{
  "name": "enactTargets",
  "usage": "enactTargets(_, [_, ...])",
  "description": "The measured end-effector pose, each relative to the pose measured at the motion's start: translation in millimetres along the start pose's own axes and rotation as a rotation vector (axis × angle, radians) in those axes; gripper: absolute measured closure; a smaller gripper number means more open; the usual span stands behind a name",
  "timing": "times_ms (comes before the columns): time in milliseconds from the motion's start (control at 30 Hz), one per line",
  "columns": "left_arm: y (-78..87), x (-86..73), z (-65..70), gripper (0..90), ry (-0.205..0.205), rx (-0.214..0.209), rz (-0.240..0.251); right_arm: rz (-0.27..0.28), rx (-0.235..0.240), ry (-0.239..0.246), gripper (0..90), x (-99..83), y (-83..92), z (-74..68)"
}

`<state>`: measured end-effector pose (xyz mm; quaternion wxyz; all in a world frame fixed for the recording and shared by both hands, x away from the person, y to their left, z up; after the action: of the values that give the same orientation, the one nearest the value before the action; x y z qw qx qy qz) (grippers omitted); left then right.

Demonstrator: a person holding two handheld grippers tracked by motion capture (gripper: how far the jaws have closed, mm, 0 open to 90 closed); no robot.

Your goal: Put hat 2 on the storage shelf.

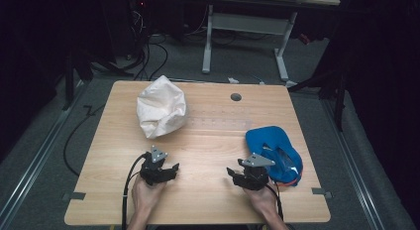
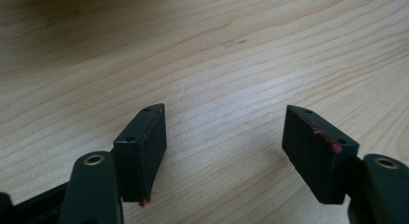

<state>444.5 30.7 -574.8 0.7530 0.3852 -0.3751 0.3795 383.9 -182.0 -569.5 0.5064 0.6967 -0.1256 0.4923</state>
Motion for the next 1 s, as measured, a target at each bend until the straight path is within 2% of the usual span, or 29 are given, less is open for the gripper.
enactTargets(133, [-0.2,-1.0,-1.1,32.3,-0.022,0.008,0.008,0.016,0.014,0.009,43.9,2.0,5.5,-1.6])
enactTargets(233, [-1.0,-0.5,-2.4,30.8,-0.019,0.013,0.006,0.03,0.017,0.001,42.9,4.0,11.1,-0.6])
enactTargets(433, [-0.8,-0.9,-3.2,28.1,-0.02,0.026,0.01,0.064,-0.022,-0.001,41.4,11.5,29.5,12.2])
enactTargets(533, [-0.7,-1.1,-3.1,27.8,-0.02,0.024,0.008,0.078,-0.039,-0.018,41.6,14.8,38.0,22.6])
enactTargets(767, [-0.7,-1.2,-2.9,27.6,-0.02,0.023,0.008,0.089,-0.113,-0.07,41.4,15.0,54.8,55.9])
enactTargets(1000, [-0.7,-1.2,-2.9,27.6,-0.02,0.023,0.007,0.092,-0.199,-0.111,41.1,14.7,66.9,95.2])
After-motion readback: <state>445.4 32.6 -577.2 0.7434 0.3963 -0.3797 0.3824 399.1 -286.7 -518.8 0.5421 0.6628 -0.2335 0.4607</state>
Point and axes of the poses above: each handheld gripper's, and its own axes: y roughly backward along the jaws, x roughly out of its top, z roughly to its right, the point moved 9 cm from there along -y, roughly forward along the jaws, and after that the axes turned 3 degrees about z, right-handed, at the moved point
